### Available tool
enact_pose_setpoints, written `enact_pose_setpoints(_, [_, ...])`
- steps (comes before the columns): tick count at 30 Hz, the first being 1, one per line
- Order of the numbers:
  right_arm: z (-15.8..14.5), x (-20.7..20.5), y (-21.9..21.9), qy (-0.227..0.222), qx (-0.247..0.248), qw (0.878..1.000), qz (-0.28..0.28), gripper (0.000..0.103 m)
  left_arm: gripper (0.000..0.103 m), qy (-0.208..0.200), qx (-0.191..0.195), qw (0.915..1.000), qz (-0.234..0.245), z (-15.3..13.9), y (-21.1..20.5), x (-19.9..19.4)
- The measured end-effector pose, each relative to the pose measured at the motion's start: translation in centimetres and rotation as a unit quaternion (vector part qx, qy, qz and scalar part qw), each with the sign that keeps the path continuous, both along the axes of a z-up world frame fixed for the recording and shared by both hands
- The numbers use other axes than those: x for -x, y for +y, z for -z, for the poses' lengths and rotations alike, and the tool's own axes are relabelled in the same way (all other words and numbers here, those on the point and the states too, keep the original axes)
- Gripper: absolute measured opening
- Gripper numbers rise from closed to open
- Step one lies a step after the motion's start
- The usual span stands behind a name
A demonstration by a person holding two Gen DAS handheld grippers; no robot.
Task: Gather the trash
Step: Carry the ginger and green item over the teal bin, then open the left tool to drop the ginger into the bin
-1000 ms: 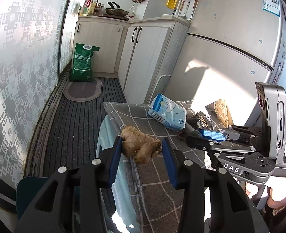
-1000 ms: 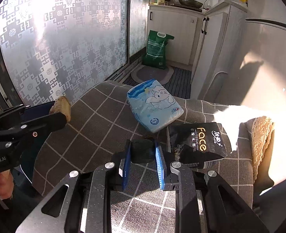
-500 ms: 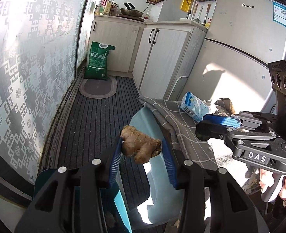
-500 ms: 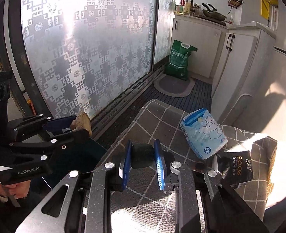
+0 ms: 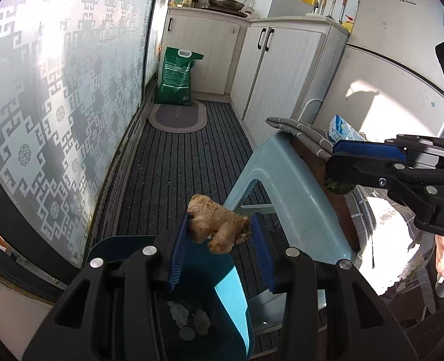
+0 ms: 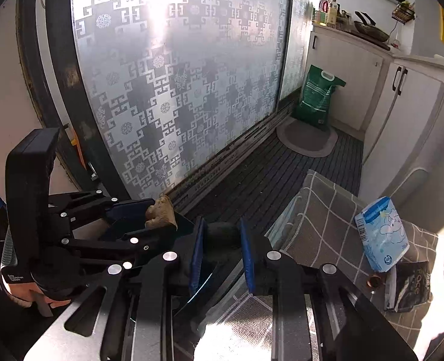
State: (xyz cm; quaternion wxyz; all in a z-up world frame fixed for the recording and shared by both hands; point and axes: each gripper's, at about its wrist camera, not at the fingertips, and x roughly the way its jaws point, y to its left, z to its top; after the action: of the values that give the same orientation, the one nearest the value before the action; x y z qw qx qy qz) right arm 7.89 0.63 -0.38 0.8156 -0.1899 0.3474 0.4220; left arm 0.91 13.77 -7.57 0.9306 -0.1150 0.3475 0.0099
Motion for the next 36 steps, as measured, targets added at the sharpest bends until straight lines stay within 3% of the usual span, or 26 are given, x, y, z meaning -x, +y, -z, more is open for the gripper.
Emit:
enact_pose_setpoints(17, [3.0, 1.5, 5.8, 0.037, 0.056, 0.997, -0.036, 0.023, 0.045, 0.073, -0.007, 0.9973, 0.003, 5.5, 1.8, 1.2])
enact_pose_setpoints(36, [8.6, 2.1, 9.6, 0.103, 0.127, 0.985, -0.059, 0.023, 0.045, 0.174, -0.001, 0.9847, -0.001, 10.9, 4.3, 2.1])
